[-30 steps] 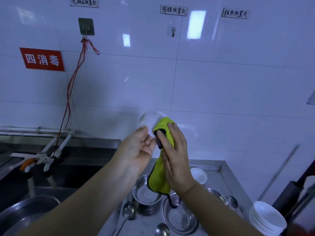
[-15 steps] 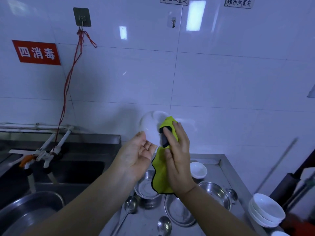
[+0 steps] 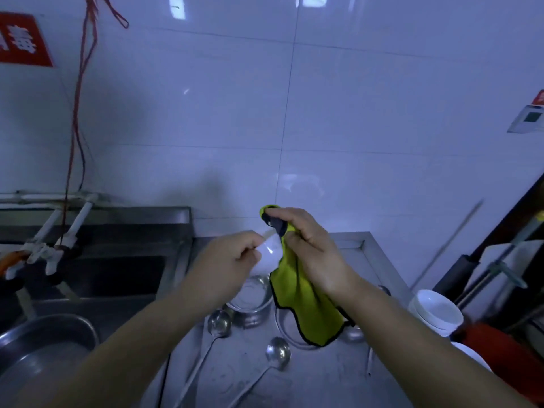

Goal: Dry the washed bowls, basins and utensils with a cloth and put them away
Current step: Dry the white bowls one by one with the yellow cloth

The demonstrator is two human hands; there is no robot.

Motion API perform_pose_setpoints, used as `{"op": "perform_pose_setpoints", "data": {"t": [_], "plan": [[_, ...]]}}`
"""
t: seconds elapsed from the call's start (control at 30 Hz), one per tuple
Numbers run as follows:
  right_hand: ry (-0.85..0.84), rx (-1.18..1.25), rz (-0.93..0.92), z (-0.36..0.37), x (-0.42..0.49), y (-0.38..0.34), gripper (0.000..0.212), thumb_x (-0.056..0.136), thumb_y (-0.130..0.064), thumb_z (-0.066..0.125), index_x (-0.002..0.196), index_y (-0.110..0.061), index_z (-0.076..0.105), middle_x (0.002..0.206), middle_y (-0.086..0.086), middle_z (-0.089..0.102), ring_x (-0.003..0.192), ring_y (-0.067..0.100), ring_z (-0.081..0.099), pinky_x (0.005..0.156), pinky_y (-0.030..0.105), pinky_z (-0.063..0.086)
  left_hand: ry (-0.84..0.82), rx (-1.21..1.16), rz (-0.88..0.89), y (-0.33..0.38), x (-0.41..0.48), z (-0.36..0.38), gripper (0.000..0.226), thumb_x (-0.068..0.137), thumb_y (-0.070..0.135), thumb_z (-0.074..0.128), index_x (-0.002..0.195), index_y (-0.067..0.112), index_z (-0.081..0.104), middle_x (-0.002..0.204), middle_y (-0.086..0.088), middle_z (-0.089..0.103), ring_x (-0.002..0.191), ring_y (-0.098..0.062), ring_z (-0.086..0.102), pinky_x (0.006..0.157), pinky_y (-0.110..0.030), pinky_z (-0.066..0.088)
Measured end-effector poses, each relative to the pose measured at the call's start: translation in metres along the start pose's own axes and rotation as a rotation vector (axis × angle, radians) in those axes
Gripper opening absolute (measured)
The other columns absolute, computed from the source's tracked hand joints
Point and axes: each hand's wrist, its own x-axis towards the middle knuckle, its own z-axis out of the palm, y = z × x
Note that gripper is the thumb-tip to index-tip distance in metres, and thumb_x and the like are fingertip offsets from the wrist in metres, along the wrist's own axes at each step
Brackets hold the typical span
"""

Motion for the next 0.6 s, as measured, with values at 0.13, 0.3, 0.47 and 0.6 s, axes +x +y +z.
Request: {"op": "perform_pose_setpoints", "data": {"t": [0.13, 0.3, 0.47, 0.6], "plan": [[-0.249, -0.360, 0.053, -0.005, -0.012, 0.023, 0.048, 0.081, -0.004, 0.035, 0.120, -0.028, 0.053, 0.108, -0.005, 0.055, 0.106, 0.019, 0.049, 0.094, 0.032, 0.041, 0.210, 0.581, 0.366, 0.000, -0.003, 0.030, 0.013, 0.069, 0.006, 0.063, 0.075, 0.016, 0.069, 0.072, 0.003, 0.067, 0.069, -0.009, 0.057, 0.055, -0.019, 0.035], [-0.410, -0.592, 0.211, -0.014, -0.072, 0.043, 0.072, 0.072, 0.004, 0.046, 0.141, -0.013, 0.032, 0.124, 0.004, 0.040, 0.115, 0.021, 0.036, 0.102, 0.029, 0.030, 0.059, 0.737, 0.600, -0.026, -0.014, 0.069, 0.019, 0.052, 0.007, 0.055, 0.065, 0.017, 0.065, 0.060, 0.002, 0.058, 0.052, -0.018, 0.056, 0.047, -0.023, 0.038], [-0.423, -0.819, 0.101, -0.032, -0.123, 0.065, 0.056, 0.069, -0.009, 0.065, 0.120, -0.014, 0.044, 0.107, 0.009, 0.056, 0.097, 0.024, 0.049, 0.087, 0.028, 0.035, -0.066, 0.638, 0.767, -0.026, -0.028, 0.109, 0.024, 0.052, -0.003, 0.051, 0.067, 0.015, 0.056, 0.058, 0.001, 0.051, 0.050, -0.019, 0.049, 0.056, -0.026, 0.025], [-0.452, -0.921, 0.050, -0.051, -0.155, 0.066, 0.021, 0.081, -0.014, 0.051, 0.101, -0.012, 0.053, 0.088, 0.006, 0.056, 0.078, 0.023, 0.051, 0.076, 0.031, 0.037, -0.204, 0.640, 0.892, -0.025, -0.027, 0.132, 0.021, 0.081, 0.019, 0.068, 0.064, 0.018, 0.054, 0.057, 0.002, 0.049, 0.051, -0.018, 0.048, 0.047, -0.028, 0.038]]}}
